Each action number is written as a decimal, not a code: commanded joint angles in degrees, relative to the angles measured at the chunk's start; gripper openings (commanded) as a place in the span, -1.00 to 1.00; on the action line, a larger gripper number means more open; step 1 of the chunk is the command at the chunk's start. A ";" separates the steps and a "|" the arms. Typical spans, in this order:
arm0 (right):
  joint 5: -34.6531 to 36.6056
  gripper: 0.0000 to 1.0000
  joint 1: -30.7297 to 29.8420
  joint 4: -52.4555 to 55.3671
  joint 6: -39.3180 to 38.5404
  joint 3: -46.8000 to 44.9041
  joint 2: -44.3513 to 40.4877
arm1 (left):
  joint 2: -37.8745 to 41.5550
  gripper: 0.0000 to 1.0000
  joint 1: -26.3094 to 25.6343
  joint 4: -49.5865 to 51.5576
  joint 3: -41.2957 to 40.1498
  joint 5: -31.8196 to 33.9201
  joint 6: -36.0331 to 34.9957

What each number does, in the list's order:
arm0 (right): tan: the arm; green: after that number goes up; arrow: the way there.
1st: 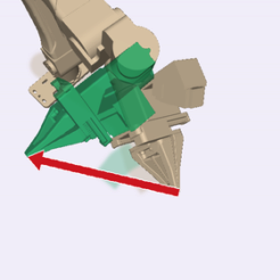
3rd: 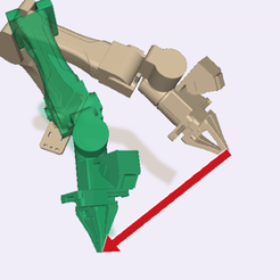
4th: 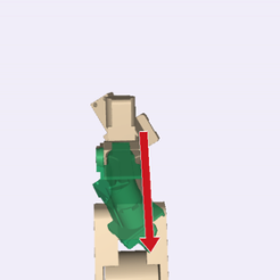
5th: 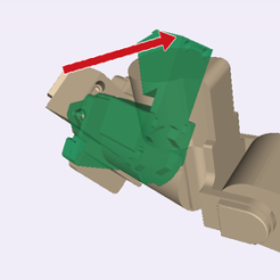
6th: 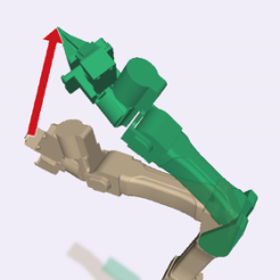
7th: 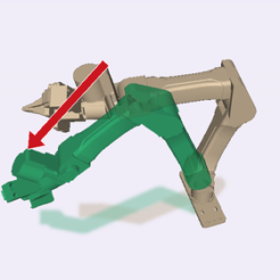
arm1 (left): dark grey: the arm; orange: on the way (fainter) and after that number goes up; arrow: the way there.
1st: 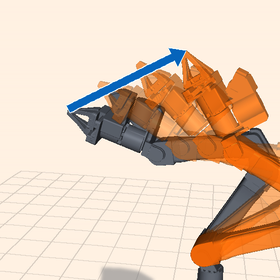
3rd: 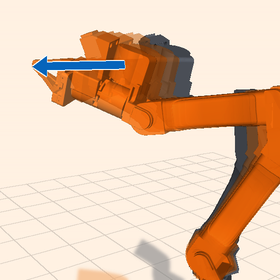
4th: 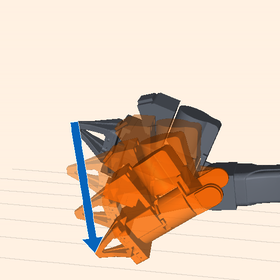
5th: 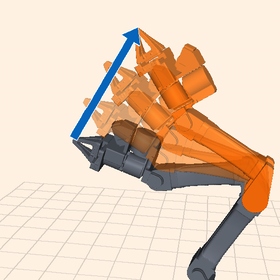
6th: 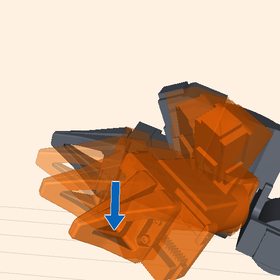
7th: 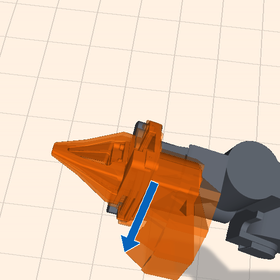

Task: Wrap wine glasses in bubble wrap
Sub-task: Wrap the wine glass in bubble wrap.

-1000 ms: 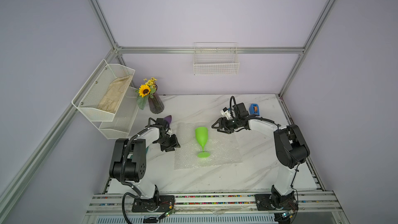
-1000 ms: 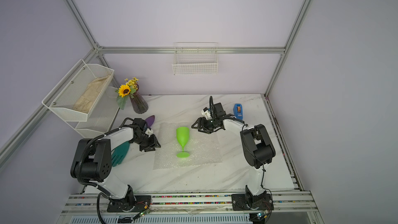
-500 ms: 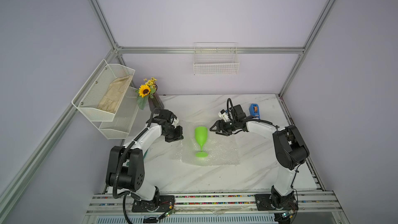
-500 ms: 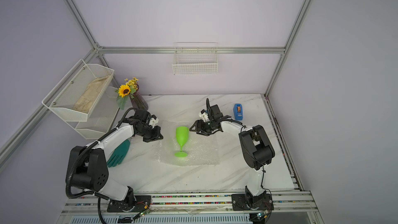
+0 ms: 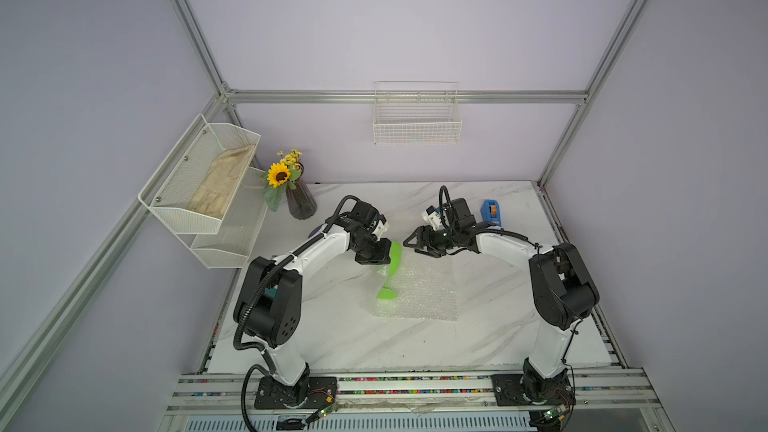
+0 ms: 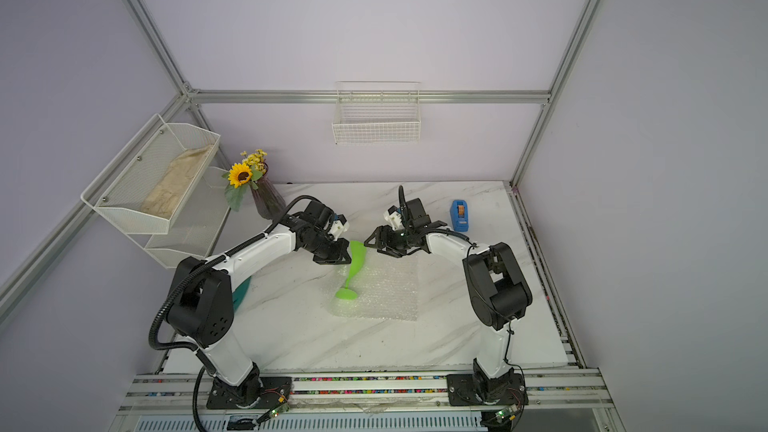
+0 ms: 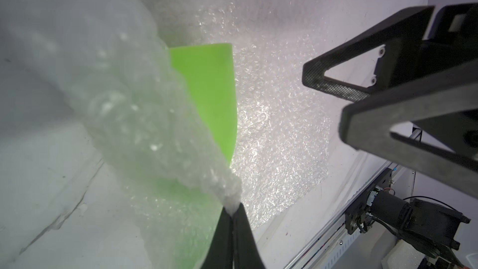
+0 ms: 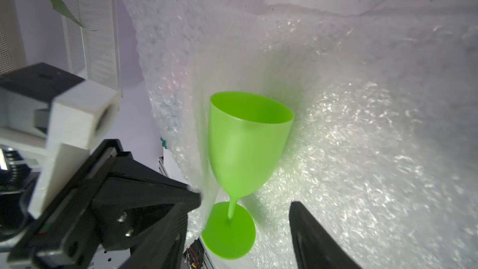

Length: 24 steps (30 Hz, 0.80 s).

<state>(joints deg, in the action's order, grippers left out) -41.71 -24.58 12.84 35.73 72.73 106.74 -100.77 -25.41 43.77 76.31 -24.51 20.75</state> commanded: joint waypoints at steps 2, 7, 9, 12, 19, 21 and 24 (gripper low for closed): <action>-2.15 0.34 -1.50 -3.30 1.98 3.83 1.54 | 0.14 -0.94 -1.60 -3.43 3.75 -2.65 -0.94; -2.54 0.34 -2.82 -4.41 2.77 5.98 4.32 | 0.99 -0.92 -2.36 -5.72 2.38 -3.85 -1.14; -2.44 0.28 -3.06 -4.37 2.84 6.58 5.20 | 1.58 -0.93 -2.45 -6.30 1.83 -4.22 -1.15; -1.47 0.16 -3.52 -3.00 2.29 7.56 6.42 | 2.64 -0.95 -2.45 -6.75 1.24 -4.16 -1.08; 3.87 -0.50 -3.98 1.56 0.30 7.86 5.18 | 3.26 -0.95 -2.40 -6.95 1.36 -4.74 -1.15; 6.57 -0.69 -4.01 4.64 -1.09 7.61 3.93 | 3.51 -0.95 -2.43 -6.90 1.21 -3.88 -0.98; 10.01 -0.73 -3.96 6.78 -1.06 5.96 1.68 | 3.91 -0.94 -2.45 -6.48 1.04 -3.09 -0.92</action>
<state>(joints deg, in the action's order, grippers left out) -36.56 -28.29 15.59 35.64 79.40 112.29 -100.49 -27.79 38.22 76.42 -27.64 20.38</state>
